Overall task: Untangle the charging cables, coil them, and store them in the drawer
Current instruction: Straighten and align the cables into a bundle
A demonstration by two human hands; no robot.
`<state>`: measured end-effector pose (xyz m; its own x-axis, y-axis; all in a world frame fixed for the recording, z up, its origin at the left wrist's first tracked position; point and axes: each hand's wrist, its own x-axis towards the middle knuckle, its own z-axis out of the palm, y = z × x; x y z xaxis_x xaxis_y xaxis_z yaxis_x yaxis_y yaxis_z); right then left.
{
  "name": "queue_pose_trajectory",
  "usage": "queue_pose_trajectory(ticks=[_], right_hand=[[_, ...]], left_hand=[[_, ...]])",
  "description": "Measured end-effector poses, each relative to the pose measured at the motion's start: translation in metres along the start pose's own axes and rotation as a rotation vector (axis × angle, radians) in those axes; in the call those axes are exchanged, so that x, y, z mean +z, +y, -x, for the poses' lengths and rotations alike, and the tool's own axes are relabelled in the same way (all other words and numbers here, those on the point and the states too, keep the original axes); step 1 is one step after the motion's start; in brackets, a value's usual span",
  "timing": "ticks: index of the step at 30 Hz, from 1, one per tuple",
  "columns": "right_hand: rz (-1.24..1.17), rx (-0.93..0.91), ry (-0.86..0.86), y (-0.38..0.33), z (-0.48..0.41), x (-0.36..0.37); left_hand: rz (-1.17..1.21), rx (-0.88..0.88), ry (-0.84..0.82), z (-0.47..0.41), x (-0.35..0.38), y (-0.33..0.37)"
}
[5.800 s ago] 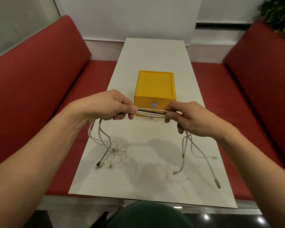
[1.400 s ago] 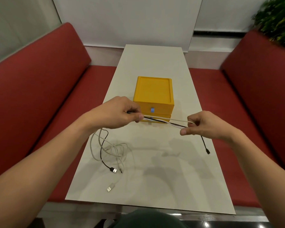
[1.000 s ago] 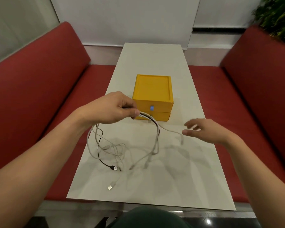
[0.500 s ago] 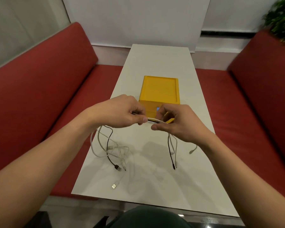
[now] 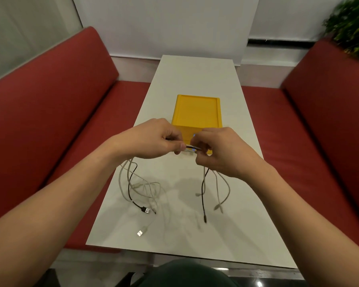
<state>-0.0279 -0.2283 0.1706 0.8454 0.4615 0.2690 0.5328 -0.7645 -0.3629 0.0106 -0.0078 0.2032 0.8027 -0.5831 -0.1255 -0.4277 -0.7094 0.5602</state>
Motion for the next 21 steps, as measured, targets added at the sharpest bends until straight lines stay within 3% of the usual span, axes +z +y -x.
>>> queue_pose_trajectory(ticks=[4, 12, 18, 21], right_hand=[[-0.26, 0.128, -0.009, -0.002, 0.006, -0.002], [-0.029, 0.016, -0.111, 0.006, 0.005, -0.008], [-0.645, 0.253, -0.268, 0.021, 0.011, -0.012], [-0.755, 0.314, -0.32, 0.023, 0.018, -0.006]], left_hand=[[0.029, -0.016, -0.005, -0.001, 0.002, 0.0], [-0.012, -0.022, -0.035, -0.005, 0.011, 0.007], [0.047, -0.013, 0.0, -0.009, 0.004, 0.009], [0.034, -0.005, 0.024, -0.011, 0.005, 0.008]])
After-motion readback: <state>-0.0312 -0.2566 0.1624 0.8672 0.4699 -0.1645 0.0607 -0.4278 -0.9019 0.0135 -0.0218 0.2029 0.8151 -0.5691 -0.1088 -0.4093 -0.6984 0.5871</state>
